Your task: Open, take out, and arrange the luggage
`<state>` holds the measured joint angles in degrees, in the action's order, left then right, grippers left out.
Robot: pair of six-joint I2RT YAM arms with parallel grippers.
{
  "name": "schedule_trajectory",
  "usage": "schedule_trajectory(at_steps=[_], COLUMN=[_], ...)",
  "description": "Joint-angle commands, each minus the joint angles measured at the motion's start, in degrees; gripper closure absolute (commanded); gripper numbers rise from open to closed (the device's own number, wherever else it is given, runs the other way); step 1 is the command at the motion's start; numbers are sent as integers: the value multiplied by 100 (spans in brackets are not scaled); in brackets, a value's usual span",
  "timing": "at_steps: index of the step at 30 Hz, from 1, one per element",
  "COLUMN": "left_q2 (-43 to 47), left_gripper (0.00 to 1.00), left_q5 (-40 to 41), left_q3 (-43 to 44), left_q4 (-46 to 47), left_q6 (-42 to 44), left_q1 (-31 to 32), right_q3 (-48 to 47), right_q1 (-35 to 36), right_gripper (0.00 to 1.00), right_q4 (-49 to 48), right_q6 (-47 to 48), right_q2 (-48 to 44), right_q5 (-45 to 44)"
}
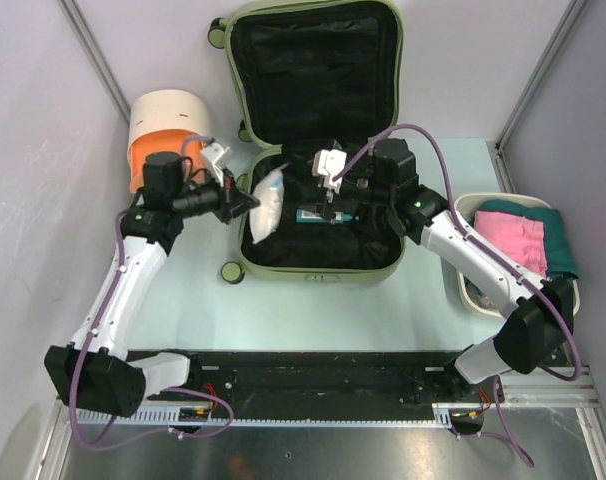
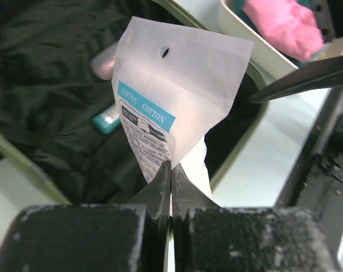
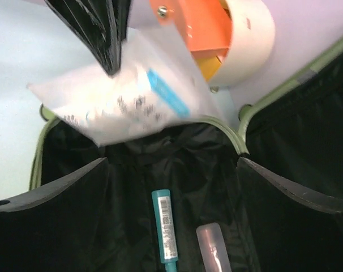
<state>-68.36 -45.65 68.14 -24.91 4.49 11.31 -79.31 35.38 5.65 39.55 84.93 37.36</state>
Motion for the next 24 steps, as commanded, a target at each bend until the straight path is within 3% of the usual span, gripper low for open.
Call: schedule_trajectory(at_steps=[1,3,6,12,18,24], left_q2=[165,95,-28,-327,-959,-1583], left_gripper=[100,100,100,100,100,100], left_q5=[82,284,609,1715,2209,2508], left_q3=[647,1023,1621,1966,2106,2581], left_q4=[205,136,-189,-374,-383,-375], left_q6=[191,437,1785,3950,5191,5893], left_q1=[-698,-1050,-1542,-1764,-1834,-1878], right_q3=[3,3,3,3,3,3], right_q1=[-188,-338,-496,-576,-567,-576], right_gripper=[0,0,0,0,0,0], right_q4=[-749,-846,-794,-697,-741,-723], right_q6=[-834,-1063,-1204,-1327,-1371,-1389], right_q2=[15,42,50,77,156,200], right_q5=[-836,-976,-1047,-1056,-1047,-1047])
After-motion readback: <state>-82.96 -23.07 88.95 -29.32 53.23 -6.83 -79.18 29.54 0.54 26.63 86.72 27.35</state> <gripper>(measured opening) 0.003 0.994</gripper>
